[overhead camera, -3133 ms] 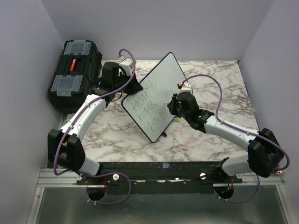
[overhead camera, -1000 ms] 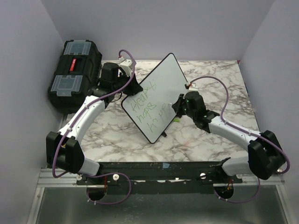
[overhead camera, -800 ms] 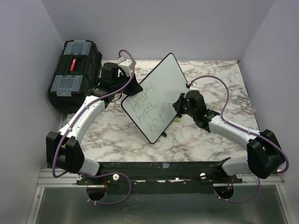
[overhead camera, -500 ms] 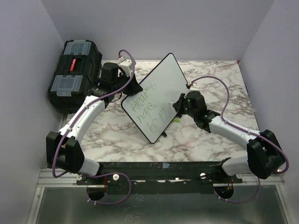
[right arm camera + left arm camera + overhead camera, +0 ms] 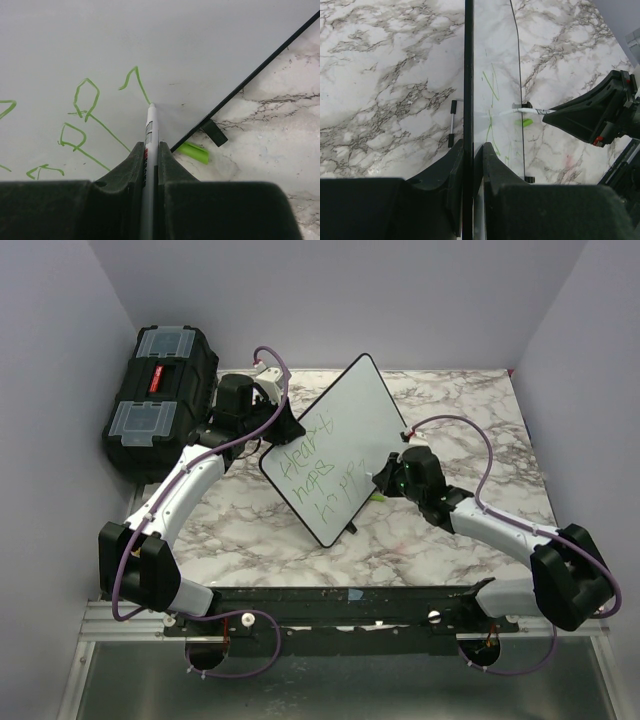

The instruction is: Write a sentence on the whiteboard

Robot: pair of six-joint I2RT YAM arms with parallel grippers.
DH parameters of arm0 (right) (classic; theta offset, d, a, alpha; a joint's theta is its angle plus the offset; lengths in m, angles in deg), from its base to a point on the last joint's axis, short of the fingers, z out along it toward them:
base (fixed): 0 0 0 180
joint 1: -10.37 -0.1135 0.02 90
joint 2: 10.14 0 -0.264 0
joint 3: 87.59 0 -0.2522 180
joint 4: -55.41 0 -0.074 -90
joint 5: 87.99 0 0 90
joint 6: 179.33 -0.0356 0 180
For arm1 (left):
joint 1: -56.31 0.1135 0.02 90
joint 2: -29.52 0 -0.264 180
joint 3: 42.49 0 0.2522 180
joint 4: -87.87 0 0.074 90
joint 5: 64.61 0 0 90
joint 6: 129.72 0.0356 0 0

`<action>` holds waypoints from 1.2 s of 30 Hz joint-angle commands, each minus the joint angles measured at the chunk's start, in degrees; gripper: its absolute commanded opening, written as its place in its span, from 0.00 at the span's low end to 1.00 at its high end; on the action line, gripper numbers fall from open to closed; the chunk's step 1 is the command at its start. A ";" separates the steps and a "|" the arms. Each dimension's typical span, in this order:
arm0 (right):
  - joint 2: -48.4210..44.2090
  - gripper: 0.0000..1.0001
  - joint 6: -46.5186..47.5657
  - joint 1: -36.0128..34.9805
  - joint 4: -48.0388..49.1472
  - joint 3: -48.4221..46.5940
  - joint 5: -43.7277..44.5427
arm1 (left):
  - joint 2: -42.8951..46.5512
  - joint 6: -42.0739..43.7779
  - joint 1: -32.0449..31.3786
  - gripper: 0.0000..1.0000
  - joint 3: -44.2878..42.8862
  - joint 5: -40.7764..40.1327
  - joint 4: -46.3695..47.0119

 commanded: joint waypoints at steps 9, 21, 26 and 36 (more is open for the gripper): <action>4.03 0.01 0.81 -0.37 -0.61 -3.85 1.80 | 0.19 5.61 -0.49 0.00 1.33 -1.45 -2.54; -1.26 0.01 1.84 -0.38 0.10 -3.90 2.97 | -0.48 5.79 -0.42 0.00 1.13 -1.45 -2.45; -1.47 0.01 1.56 -0.31 1.89 -4.94 1.39 | -0.83 5.79 -0.49 0.00 0.97 -1.35 -2.54; 2.77 0.01 0.74 -0.36 4.43 -7.78 -1.70 | -0.86 5.96 -0.44 0.00 0.82 -1.53 -2.75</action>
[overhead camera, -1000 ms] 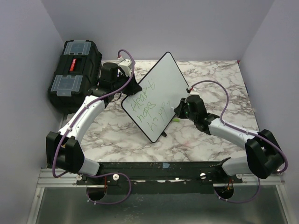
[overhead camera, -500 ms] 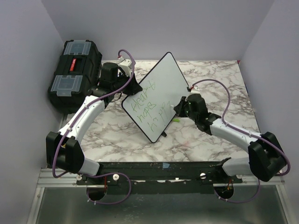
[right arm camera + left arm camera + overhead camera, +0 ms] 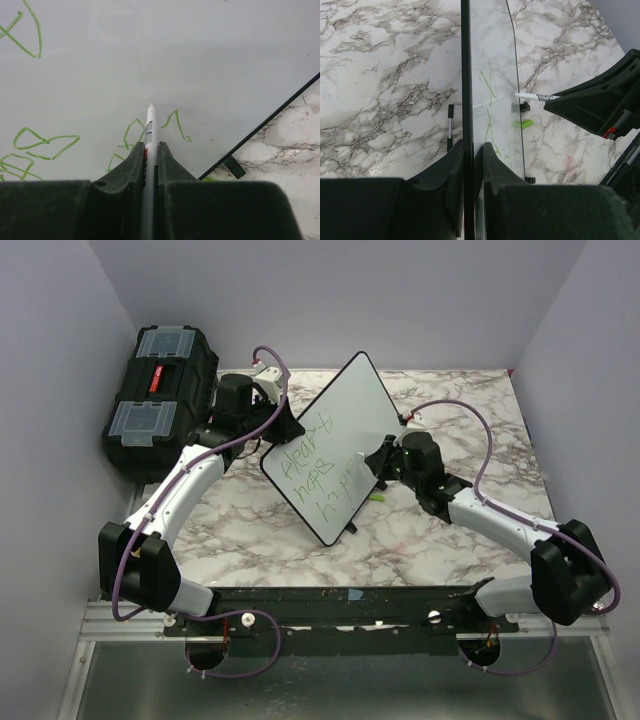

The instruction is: Write a sentence on the whiteboard

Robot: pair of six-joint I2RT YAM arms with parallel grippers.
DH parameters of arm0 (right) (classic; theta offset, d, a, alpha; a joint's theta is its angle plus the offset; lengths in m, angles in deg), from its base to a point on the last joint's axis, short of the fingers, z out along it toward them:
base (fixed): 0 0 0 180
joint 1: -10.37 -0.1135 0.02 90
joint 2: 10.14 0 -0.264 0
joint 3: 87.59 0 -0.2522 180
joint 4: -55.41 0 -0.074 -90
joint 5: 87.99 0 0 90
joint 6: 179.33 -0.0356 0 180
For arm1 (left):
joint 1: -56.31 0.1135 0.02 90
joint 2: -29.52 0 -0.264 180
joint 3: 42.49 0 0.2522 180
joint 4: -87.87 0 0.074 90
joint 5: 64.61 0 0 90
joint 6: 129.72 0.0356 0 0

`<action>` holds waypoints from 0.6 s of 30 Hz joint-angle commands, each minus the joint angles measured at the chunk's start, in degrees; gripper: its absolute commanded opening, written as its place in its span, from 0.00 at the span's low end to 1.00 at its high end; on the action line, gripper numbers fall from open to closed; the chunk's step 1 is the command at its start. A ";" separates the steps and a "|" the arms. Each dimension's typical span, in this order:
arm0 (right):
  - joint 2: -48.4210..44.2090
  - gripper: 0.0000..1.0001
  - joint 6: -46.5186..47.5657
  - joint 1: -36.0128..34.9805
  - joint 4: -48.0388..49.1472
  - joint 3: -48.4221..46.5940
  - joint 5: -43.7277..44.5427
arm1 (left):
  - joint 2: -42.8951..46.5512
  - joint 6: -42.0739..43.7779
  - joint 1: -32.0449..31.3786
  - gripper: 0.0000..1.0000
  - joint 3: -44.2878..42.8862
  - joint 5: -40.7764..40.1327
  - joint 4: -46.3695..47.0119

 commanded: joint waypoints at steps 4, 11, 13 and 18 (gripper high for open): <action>2.82 0.01 -0.35 -0.32 2.36 -1.75 -2.37 | -1.12 6.11 -0.64 0.00 0.78 -1.16 -2.89; 3.73 0.01 -0.41 -0.27 2.04 -0.67 -2.49 | -1.41 6.20 -0.64 0.00 0.60 -1.01 -2.91; 3.69 0.01 -0.42 -0.31 1.80 -0.23 -2.29 | -1.46 6.13 -0.64 0.00 0.52 -1.08 -2.91; 2.75 0.01 -0.33 -0.32 1.26 0.24 -1.15 | -1.67 6.07 -0.64 0.00 0.34 -1.12 -3.00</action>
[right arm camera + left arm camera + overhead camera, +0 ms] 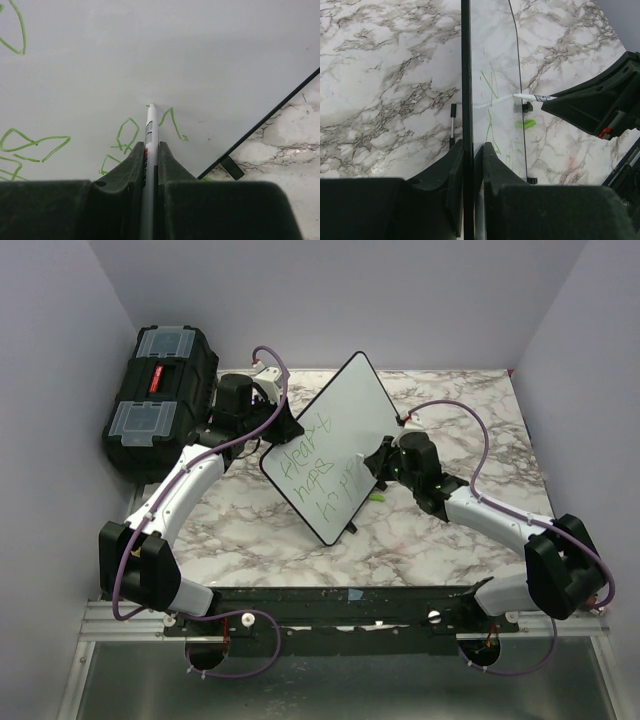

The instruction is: Write a sentence on the whiteboard

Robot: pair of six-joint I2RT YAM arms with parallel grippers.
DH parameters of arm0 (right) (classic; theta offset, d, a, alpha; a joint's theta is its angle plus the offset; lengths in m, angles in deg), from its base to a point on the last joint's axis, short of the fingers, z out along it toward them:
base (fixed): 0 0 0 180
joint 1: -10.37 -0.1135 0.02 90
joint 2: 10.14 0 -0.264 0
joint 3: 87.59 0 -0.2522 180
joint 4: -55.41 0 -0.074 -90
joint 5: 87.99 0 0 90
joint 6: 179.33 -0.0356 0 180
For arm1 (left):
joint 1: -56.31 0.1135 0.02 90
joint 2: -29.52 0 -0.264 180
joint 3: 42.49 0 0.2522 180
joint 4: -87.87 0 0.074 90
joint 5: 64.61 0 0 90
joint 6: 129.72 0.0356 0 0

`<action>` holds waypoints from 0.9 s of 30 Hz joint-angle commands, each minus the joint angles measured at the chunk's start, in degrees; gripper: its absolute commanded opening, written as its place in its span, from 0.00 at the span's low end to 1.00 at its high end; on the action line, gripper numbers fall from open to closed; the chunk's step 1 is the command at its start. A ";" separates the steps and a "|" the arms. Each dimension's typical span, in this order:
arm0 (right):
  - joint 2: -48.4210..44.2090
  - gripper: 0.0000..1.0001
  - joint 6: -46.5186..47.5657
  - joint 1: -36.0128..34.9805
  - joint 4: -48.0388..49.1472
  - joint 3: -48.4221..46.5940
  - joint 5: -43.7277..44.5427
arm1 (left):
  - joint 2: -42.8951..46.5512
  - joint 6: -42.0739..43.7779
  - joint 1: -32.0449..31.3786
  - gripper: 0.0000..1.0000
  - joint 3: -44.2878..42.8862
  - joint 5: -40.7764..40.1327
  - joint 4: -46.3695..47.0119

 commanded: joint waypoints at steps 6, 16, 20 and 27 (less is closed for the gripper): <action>-2.86 0.01 1.01 -0.15 -1.97 -0.11 2.44 | -0.71 7.02 -0.44 0.00 0.51 -2.47 -4.01; -3.77 0.01 0.41 2.80 -1.56 0.89 1.54 | 0.54 7.61 -0.35 0.00 0.80 -3.09 -4.63; -2.64 0.01 -0.36 3.48 -0.32 0.90 0.17 | 0.94 7.70 -0.35 0.00 0.91 -3.35 -4.71; -0.21 0.01 -1.52 4.90 1.26 0.63 -3.40 | 0.98 7.61 -0.35 0.00 0.95 -3.27 -4.69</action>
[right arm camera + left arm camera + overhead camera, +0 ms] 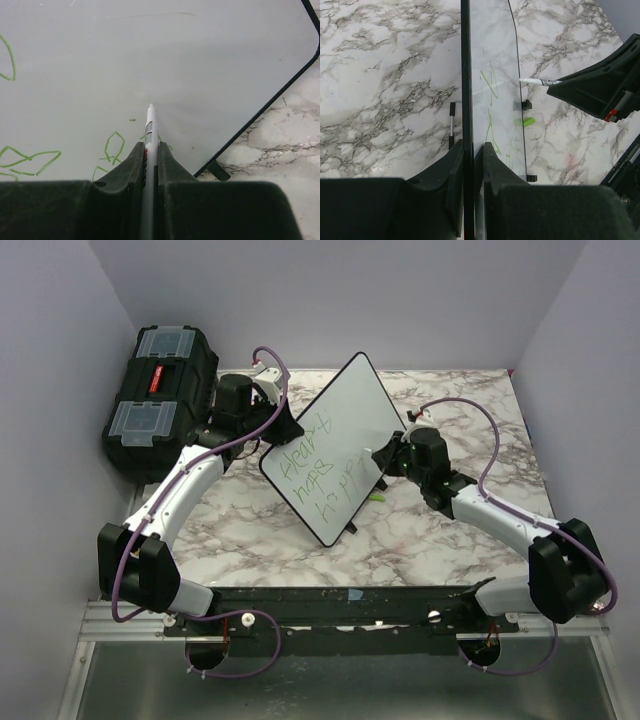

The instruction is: Write a sentence on the whiteboard

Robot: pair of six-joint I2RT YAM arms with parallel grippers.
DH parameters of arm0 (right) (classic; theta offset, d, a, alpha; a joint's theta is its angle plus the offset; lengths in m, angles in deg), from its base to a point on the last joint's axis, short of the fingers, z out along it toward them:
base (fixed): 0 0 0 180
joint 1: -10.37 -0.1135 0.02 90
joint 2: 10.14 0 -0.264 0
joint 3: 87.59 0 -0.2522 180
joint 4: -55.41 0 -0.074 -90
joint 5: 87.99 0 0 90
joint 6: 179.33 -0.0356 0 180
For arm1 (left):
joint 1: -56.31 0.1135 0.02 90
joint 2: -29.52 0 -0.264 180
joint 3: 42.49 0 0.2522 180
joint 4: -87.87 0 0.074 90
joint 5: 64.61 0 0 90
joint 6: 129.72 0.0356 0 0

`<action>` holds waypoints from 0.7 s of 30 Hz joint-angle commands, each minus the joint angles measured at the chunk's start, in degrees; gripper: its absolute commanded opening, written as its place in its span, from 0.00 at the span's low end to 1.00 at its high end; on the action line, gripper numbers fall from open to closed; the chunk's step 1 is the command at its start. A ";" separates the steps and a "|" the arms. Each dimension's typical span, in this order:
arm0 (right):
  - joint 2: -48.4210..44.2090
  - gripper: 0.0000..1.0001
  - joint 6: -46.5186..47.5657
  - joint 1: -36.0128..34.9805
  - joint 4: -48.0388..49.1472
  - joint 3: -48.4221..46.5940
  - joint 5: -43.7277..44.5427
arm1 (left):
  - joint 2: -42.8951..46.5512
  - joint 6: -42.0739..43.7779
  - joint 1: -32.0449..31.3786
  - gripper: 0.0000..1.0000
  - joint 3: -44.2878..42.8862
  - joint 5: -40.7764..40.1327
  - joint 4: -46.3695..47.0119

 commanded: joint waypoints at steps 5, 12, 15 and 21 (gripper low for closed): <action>3.11 0.01 -1.62 1.34 2.81 0.67 -3.27 | 0.45 6.86 -0.35 0.00 1.01 -2.77 -3.73; 4.19 0.01 -1.81 1.44 3.32 1.64 -5.79 | 0.23 6.78 -0.35 0.00 0.96 -2.66 -3.68; 4.09 0.01 -1.90 1.49 3.34 2.18 -6.01 | 0.13 6.79 -0.35 0.00 0.95 -2.58 -3.65; 3.31 0.01 -2.03 1.45 3.30 4.44 -6.27 | 0.03 6.78 -0.35 0.00 0.96 -2.58 -3.53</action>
